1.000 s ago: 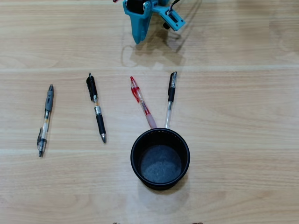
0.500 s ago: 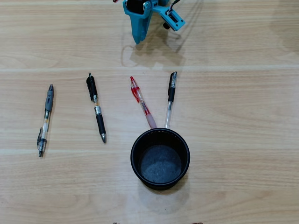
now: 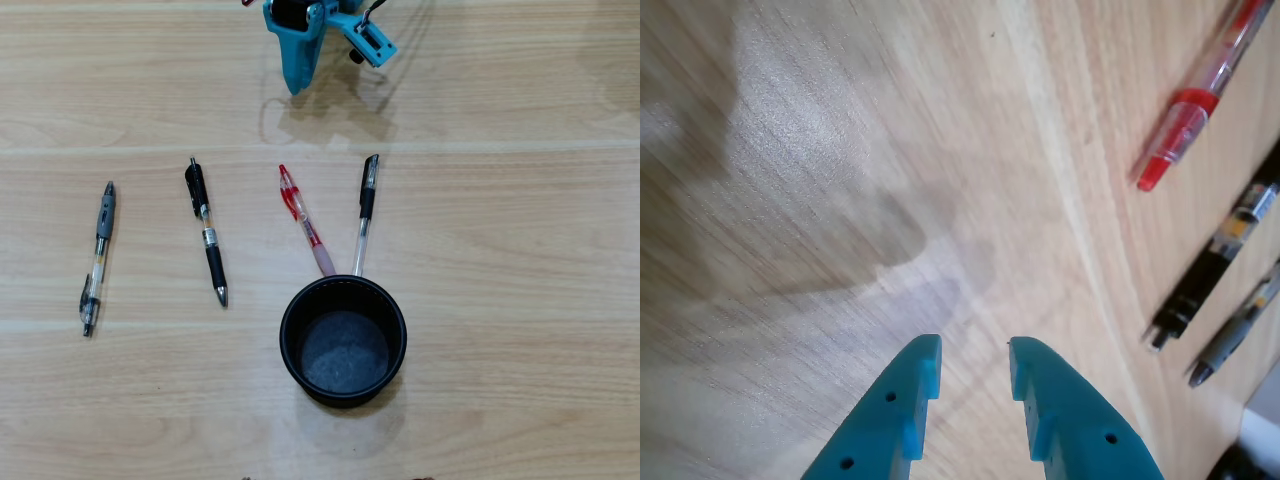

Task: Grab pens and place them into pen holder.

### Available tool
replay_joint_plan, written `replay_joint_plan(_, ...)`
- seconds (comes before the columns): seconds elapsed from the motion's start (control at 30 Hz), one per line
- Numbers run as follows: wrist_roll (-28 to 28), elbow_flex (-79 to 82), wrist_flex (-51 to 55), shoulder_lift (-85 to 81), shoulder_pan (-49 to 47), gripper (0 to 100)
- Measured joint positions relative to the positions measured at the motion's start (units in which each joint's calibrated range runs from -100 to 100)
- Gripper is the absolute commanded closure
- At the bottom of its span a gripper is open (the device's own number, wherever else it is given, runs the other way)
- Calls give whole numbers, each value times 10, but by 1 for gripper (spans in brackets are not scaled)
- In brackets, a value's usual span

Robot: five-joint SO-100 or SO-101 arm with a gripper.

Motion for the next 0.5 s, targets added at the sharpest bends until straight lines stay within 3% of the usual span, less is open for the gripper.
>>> replay_joint_plan(0.5,0,0,2,0,25,91)
